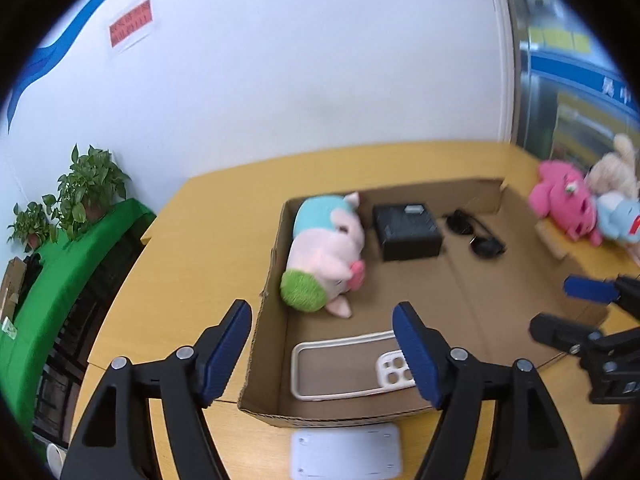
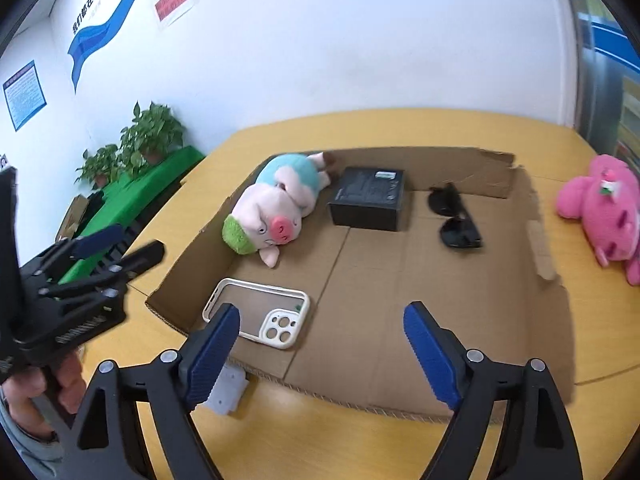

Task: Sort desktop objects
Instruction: 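Open both tools and withdraw them from the phone case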

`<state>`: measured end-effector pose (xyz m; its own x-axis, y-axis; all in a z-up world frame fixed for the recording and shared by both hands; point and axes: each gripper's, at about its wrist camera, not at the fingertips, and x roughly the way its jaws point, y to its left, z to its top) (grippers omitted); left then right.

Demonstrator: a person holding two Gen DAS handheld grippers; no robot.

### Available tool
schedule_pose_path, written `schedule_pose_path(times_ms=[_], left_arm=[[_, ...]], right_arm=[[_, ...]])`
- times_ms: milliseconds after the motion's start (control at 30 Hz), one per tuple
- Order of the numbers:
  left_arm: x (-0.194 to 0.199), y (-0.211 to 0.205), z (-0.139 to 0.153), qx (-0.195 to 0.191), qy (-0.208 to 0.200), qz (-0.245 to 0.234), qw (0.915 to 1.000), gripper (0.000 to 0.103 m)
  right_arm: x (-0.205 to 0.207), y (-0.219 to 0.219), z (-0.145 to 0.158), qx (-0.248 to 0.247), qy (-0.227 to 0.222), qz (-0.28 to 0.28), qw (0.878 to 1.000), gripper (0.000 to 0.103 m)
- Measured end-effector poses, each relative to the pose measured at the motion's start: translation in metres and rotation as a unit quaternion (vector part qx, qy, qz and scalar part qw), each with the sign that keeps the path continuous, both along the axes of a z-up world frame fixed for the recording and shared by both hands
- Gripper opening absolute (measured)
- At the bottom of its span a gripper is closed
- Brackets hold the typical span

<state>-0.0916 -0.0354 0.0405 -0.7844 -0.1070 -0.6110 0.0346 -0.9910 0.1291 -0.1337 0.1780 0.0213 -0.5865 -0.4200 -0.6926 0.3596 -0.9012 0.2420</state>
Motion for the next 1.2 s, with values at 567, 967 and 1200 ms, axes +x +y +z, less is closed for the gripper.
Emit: schedule_pose_path(times_ms=[567, 967, 1200], left_arm=[[0.063, 0.021, 0.028, 0.056, 0.046, -0.020, 0.9972, 0.078], [0.072, 0.008, 0.017, 0.061, 0.055, -0.023, 0.9963, 0.078], [0.068, -0.018, -0.015, 0.077, 0.021, -0.017, 0.9966, 0.078]], right_arm=[[0.059, 0.026, 0.027, 0.039, 0.067, -0.040, 0.996, 0.089], [0.071, 0.005, 0.017, 0.048, 0.082, -0.023, 0.995, 0.089], [0.070, -0.022, -0.014, 0.044, 0.054, 0.024, 0.997, 0.089]])
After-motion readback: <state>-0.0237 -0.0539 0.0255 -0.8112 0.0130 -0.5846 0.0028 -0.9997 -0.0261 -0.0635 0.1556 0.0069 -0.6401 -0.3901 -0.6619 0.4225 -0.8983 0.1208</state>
